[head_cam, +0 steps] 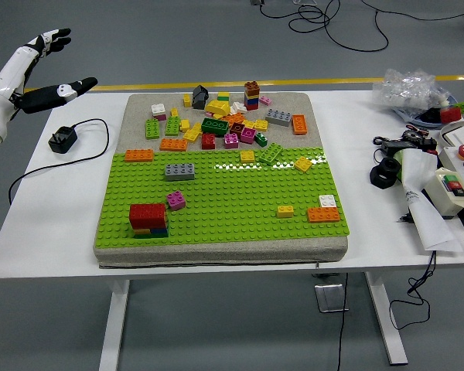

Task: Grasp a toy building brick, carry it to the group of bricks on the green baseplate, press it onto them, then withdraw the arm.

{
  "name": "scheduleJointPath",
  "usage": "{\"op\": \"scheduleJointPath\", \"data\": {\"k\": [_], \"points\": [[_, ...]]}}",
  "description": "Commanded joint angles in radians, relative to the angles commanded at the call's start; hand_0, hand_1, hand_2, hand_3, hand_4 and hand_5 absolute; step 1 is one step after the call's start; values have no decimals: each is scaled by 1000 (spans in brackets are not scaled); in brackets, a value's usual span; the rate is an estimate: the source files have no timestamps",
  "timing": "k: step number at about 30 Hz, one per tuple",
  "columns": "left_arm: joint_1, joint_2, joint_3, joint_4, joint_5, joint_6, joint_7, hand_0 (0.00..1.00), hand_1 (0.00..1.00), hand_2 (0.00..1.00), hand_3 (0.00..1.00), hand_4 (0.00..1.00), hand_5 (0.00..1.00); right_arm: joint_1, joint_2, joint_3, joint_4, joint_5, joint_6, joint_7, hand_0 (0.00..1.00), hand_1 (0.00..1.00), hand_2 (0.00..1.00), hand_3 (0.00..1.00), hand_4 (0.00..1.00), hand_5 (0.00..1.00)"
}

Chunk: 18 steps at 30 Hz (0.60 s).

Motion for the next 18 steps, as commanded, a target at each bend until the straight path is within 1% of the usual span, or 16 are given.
{"op": "scheduleJointPath", "data": {"k": [18], "points": [[-1,-1,-6,-4,6,1,2,998,929,926,924,935,510,-1,0,1,0,7,4,0,765,707,751,718,956,691]]}}
